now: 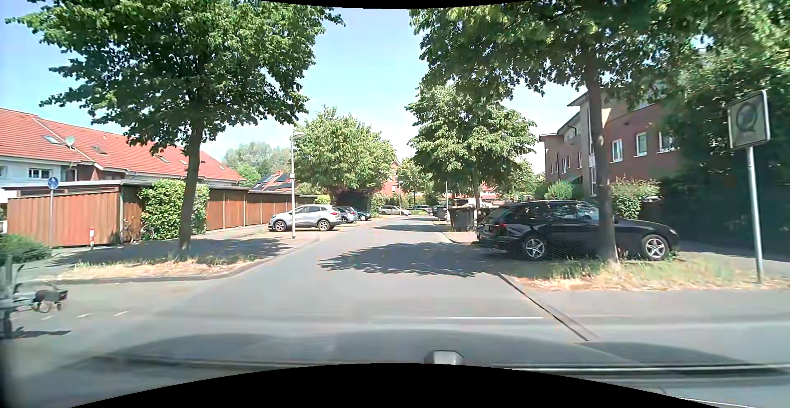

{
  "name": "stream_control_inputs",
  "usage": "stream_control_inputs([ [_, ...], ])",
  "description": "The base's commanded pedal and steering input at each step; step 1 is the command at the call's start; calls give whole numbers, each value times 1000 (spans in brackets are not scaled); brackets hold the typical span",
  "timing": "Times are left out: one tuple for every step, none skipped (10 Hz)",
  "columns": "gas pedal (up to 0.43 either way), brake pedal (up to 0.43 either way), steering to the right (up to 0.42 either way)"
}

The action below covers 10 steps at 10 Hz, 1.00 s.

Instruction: Follow the waypoints while adhering to traffic rules and regulations

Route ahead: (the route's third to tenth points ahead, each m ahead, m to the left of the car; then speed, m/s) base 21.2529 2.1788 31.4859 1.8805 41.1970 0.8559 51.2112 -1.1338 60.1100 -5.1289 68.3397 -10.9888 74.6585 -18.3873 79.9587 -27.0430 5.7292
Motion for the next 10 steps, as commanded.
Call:
stream_control_inputs([
  [197, 18, -60],
  [197, 18, -55],
  [197, 18, -53],
  [197, 18, -50],
  [197, 18, -44],
  [209, 18, -33],
  [209, 18, -25],
  [209, 18, -16],
  [209, 18, -9],
  [209, 18, 1],
])
